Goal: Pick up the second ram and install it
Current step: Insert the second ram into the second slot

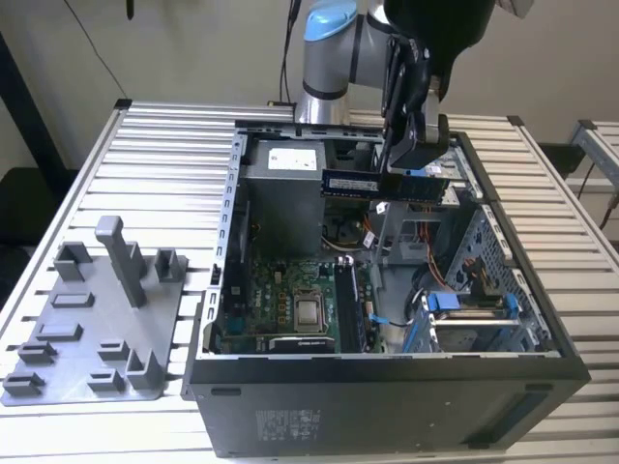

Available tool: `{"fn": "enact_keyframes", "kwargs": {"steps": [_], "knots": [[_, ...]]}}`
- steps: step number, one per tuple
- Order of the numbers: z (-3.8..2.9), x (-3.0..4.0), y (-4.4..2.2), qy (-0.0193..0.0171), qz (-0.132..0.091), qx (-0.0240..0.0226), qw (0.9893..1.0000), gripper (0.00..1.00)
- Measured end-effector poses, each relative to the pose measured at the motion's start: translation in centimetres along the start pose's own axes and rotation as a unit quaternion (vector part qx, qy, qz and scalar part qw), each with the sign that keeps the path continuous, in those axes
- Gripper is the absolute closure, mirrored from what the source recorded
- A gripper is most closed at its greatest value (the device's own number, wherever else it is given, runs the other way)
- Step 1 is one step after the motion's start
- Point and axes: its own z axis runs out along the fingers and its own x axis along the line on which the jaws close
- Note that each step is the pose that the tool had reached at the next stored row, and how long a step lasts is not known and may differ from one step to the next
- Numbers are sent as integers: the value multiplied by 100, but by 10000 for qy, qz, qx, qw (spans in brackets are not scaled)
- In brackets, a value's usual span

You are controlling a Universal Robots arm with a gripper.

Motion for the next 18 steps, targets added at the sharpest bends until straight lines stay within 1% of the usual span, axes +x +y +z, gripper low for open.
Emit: {"fn": "enact_keyframes", "kwargs": {"steps": [7, 9, 11, 13, 18], "knots": [[0, -2, -3, 0, 0, 0, 10000, 86], [2, -25, -1, 1, 0, 0, 10000, 86], [12, -78, 2, 0, 0, 0, 10000, 86], [24, -148, 7, 0, 0, 0, 10000, 86], [61, -366, 24, 0, 1, 0, 10000, 86]]}}
